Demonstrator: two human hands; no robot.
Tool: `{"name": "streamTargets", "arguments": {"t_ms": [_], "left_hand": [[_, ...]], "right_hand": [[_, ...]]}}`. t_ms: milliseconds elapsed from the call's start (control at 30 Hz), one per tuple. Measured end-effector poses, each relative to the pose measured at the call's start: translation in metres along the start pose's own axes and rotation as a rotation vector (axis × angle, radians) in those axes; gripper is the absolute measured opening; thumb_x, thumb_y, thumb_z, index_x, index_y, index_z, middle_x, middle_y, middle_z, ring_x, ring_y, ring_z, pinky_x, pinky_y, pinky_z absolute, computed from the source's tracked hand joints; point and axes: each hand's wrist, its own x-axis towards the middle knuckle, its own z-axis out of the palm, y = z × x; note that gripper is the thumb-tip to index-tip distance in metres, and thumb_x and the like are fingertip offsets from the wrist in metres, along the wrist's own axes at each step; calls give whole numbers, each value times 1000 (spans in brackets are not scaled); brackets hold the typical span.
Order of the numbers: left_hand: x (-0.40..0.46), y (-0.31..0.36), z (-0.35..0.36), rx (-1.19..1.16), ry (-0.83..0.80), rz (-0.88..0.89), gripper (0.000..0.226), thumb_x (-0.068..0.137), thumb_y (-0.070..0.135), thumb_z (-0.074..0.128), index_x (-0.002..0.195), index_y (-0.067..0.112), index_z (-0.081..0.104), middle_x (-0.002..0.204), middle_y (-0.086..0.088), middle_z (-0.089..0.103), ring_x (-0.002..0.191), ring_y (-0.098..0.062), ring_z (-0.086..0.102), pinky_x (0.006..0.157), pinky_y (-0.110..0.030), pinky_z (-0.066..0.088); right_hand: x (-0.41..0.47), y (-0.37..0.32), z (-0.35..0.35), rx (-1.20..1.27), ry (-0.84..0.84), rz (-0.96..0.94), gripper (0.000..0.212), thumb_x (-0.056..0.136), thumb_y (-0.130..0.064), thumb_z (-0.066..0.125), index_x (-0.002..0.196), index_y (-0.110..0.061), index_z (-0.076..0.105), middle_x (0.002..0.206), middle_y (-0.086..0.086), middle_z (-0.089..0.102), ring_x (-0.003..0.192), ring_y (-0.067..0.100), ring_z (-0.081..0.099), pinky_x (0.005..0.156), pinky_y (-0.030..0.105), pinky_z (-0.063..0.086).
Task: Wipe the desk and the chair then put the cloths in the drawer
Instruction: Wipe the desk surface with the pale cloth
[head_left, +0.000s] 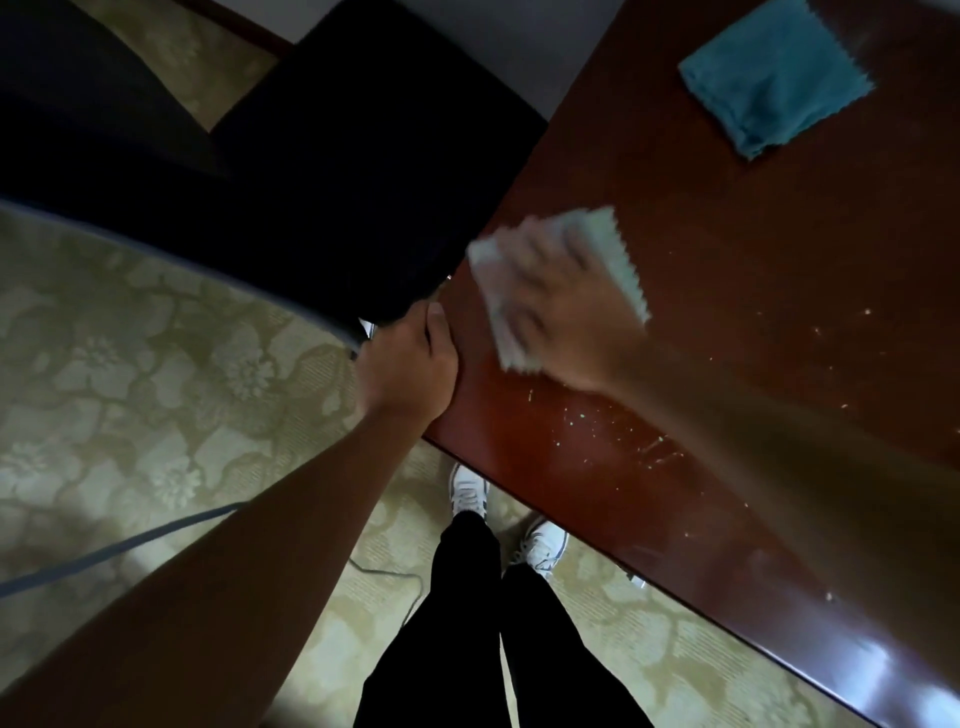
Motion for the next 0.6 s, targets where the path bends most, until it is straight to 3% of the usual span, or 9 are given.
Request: {"name": "streamTargets", "arguments": {"t_ms": [100,167,300,400,467,533,600], "left_hand": [[-1,3,-2,4,5,-6,34,106,27,36,110,7,64,94,-21,69,92,-43,63,71,-36,32],[-1,3,-2,-6,12,-1,34,106,27,35,107,9,64,89,-17,68,89,-42,63,71,-37,36],[0,-1,2,1,18,18,35,106,28,34,102,10,63,77,-4,59,83,-37,63,70,-35,38],[-1,-2,2,6,22,55,32,106,26,35,105,10,62,91,-11,68,87,-37,63,70,-32,32],[-2,-2,2,3,20,93,34,105,27,34,118,10,60,106,-12,68,96,-35,63,73,-33,33],[-3,-3,2,-12,5,143,44,102,32,31,132,11,54,120,-12,65,106,-34,61,80,-36,40],[-2,-3,3,-18,7,179,50,99,35,31,140,12,48,132,-12,59,116,-32,57,89,-42,45]], "right_hand": [[-45,-19,1,52,-86,-151,49,100,-37,36,147,-27,43,158,5,32,149,27,22,120,51,15],[-36,5,-6,63,-71,-163,49,100,-36,35,146,-24,44,156,9,36,146,31,27,119,54,17],[7,50,-16,-26,-19,159,55,100,-37,23,148,-18,41,157,15,33,147,36,24,117,55,16],[-18,1,-3,-27,23,82,51,99,-36,31,147,-23,42,157,11,33,148,33,23,119,54,13],[-53,-34,3,49,-12,-24,48,99,-36,37,146,-27,45,158,7,33,149,29,22,120,52,14],[-64,-32,1,59,-78,-92,46,100,-35,40,144,-28,48,157,5,35,148,27,24,120,51,15],[-45,-2,-2,23,-48,-7,47,100,-34,38,145,-22,47,154,10,38,146,34,28,118,53,16]]}}
